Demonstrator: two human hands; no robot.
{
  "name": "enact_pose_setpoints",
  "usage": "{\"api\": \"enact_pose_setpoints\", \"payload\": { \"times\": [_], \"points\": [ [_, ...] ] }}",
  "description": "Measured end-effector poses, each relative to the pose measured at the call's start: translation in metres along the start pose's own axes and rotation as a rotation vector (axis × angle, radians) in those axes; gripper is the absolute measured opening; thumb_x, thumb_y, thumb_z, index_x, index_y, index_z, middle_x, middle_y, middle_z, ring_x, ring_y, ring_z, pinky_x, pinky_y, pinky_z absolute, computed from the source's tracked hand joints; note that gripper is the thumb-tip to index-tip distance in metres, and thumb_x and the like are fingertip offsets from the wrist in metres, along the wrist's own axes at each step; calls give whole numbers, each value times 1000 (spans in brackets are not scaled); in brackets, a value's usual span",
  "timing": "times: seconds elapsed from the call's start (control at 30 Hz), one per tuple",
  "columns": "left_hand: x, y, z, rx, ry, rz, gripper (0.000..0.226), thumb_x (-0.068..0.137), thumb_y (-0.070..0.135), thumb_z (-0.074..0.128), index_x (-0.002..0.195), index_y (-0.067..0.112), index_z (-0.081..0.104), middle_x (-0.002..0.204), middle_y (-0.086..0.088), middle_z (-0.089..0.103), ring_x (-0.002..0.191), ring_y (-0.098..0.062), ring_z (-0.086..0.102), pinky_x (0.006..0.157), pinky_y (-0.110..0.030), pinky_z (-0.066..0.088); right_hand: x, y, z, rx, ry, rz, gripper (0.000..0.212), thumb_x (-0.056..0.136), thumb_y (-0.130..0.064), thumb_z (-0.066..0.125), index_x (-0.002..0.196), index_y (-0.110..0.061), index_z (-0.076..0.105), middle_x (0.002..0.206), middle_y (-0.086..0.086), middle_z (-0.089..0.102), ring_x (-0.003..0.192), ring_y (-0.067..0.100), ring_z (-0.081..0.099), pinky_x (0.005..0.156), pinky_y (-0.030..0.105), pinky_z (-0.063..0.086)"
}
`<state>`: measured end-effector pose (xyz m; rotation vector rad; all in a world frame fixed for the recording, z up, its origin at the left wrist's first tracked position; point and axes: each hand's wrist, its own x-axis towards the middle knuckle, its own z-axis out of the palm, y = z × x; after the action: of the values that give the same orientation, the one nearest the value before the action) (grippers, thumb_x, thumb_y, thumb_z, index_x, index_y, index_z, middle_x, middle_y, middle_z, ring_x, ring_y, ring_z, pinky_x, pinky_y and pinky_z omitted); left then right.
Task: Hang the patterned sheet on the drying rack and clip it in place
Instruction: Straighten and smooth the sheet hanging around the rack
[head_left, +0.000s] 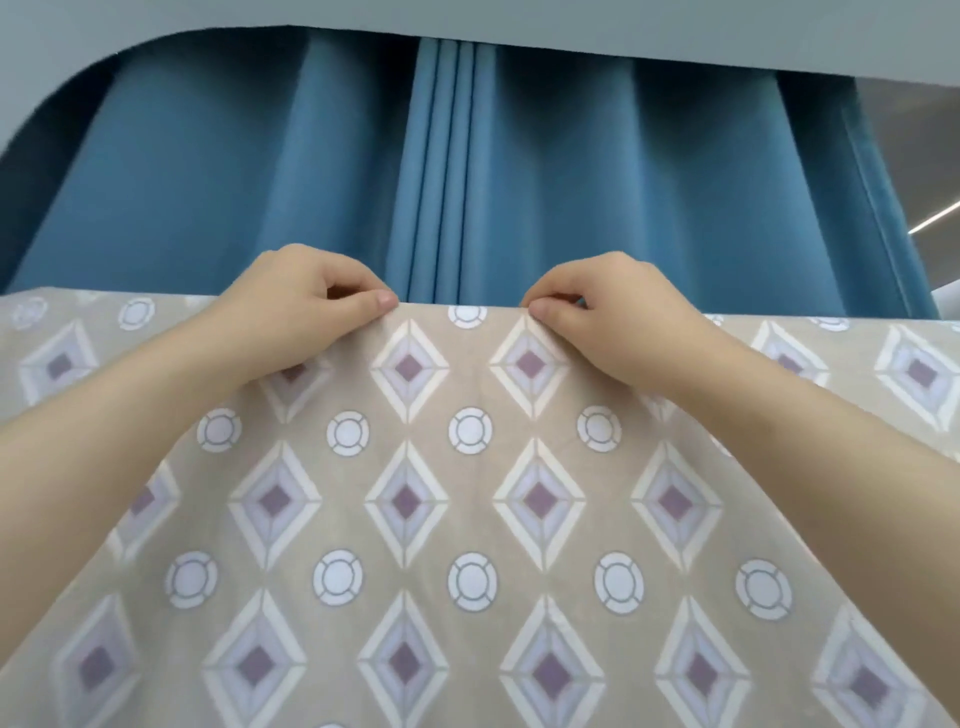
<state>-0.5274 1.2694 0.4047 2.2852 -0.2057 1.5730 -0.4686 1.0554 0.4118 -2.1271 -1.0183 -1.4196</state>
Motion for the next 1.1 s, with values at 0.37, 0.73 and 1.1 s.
{"api": "enact_pose_setpoints", "payload": {
  "times": [0.37,0.73,1.1],
  "points": [
    [61,3,0,183,-467,-164,12,82,18,65,77,8,70,72,-9,67,63,-25,60,63,-32,50,35,-16,1,-42,-202,404,17,86,-16,55,90,-7,69,81,7,63,65,23,54,63,27,49],
    [24,-49,-18,159,-109,207,29,92,43,45,76,23,57,71,7,57,68,-12,52,69,-33,42,28,-76,58,-168,-32,78,28,95,-23,31,105,-27,57,100,-7,62,97,19,52,80,34,39],
    [2,-129,-73,16,-72,102,10,90,31,57,90,33,67,86,21,67,85,-4,61,71,-21,43,42,-120,95,-127,70,25,21,96,-31,41,103,-22,59,98,-6,64,90,19,51,82,34,36]
  ]
}}
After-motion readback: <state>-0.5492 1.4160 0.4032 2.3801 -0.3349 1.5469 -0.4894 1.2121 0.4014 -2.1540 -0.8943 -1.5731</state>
